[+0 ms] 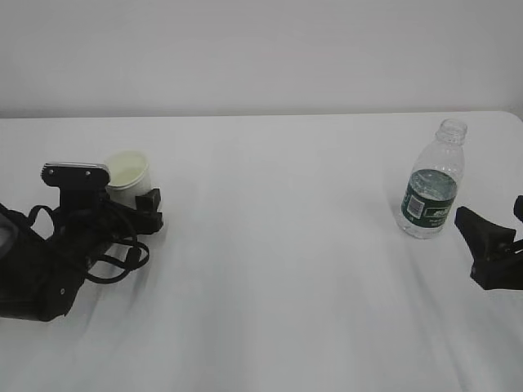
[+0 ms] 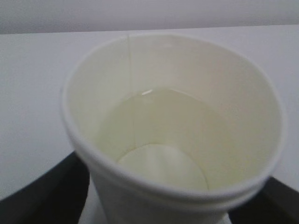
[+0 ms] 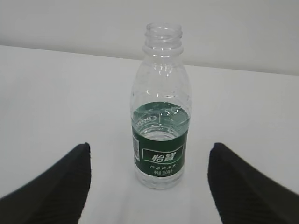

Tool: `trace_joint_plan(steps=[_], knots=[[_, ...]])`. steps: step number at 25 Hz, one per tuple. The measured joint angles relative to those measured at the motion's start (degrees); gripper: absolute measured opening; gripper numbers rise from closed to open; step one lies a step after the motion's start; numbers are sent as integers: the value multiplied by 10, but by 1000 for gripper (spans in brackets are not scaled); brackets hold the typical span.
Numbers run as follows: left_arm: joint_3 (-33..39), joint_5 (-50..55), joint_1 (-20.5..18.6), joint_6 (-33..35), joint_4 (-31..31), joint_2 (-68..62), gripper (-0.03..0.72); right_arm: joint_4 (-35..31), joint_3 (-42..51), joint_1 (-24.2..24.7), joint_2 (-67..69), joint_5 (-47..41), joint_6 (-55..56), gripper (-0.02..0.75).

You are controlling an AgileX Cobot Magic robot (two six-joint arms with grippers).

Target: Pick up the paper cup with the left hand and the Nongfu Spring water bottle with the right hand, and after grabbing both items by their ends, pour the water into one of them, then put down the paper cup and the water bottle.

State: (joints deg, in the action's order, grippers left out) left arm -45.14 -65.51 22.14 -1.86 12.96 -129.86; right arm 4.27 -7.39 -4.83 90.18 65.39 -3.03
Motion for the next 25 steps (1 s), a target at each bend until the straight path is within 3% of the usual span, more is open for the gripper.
trace_joint_plan(steps=[25], knots=[[128, -1, 0, -25, -17, 81, 621, -8, 31, 0, 0, 0, -6, 590]])
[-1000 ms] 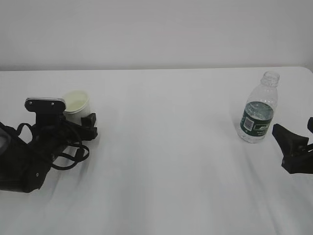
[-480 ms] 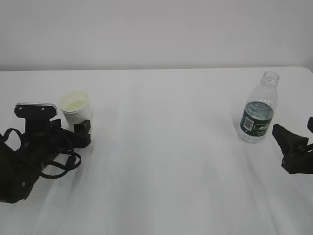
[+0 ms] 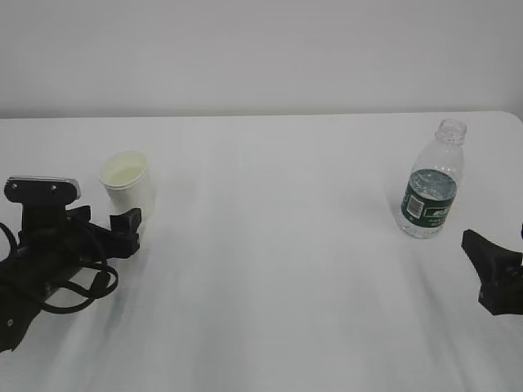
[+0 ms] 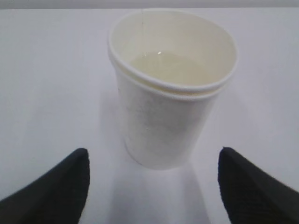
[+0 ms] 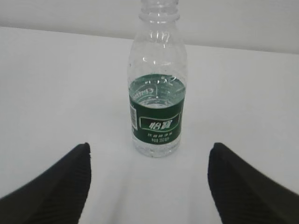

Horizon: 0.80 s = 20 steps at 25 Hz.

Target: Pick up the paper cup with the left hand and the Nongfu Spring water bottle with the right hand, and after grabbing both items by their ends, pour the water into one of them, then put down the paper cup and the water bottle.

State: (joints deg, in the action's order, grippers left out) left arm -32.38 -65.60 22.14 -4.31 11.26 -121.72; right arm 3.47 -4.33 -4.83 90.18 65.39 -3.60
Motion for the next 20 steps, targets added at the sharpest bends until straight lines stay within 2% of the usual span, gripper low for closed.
trace_joint_plan(steps=[12, 20], knots=[[59, 0, 0, -1, -1, 82, 603, -2, 20, 0, -4, 0, 3, 590], [60, 0, 0, -1, 5, 145, 593, -14, -23, 0, -77, -4, 8, 590]])
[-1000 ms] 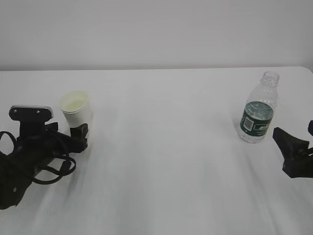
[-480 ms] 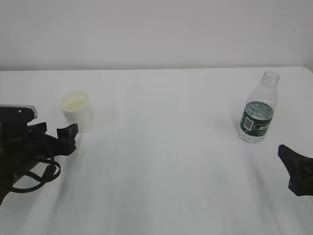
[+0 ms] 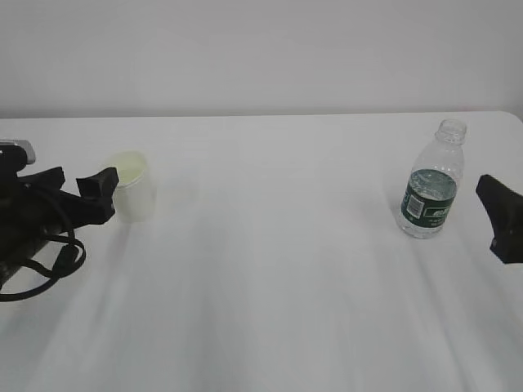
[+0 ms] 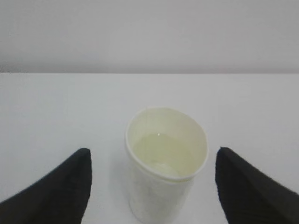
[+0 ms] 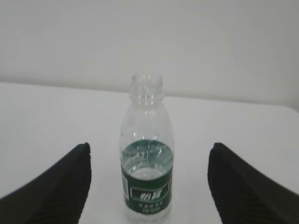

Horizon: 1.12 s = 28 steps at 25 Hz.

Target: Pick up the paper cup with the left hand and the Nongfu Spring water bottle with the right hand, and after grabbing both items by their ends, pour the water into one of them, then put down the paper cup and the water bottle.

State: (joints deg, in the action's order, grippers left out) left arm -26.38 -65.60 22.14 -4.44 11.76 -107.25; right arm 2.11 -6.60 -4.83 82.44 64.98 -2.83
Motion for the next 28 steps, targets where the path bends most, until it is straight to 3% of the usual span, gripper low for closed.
trace_joint_plan(steps=[15, 28], knots=[[2, 0, 0, 5, 8, 149, 588, -3, -136, 0, -117, -190, 0, 590], [6, 117, 0, 31, 4, 328, 587, -3, -191, 0, -239, -327, 0, 590]])
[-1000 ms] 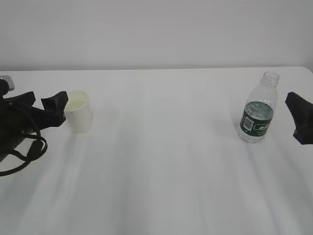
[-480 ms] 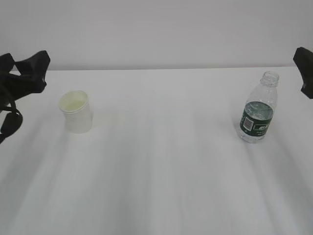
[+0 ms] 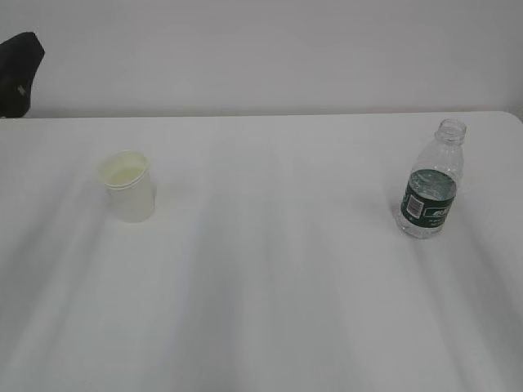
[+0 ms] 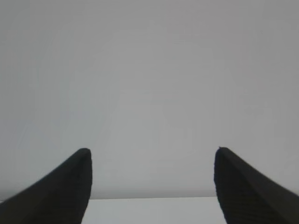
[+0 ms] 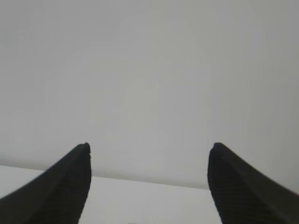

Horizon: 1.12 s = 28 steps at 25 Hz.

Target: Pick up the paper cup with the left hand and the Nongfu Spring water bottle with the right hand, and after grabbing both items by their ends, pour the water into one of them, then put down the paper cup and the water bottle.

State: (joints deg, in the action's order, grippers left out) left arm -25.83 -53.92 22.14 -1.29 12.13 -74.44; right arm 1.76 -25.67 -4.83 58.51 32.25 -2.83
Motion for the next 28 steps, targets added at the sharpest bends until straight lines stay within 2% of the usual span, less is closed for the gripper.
trace_joint_plan(steps=[10, 22, 28], knots=[[0, 104, 0, 20, -1, 119, 585, 0, -33, 0, -133, -150, -1, 590], [2, 320, 0, 31, -43, 320, 585, 2, -40, 0, -314, -351, -2, 590], [2, 434, 0, 31, -73, 416, 585, 34, -49, 0, -387, -439, -2, 590]])
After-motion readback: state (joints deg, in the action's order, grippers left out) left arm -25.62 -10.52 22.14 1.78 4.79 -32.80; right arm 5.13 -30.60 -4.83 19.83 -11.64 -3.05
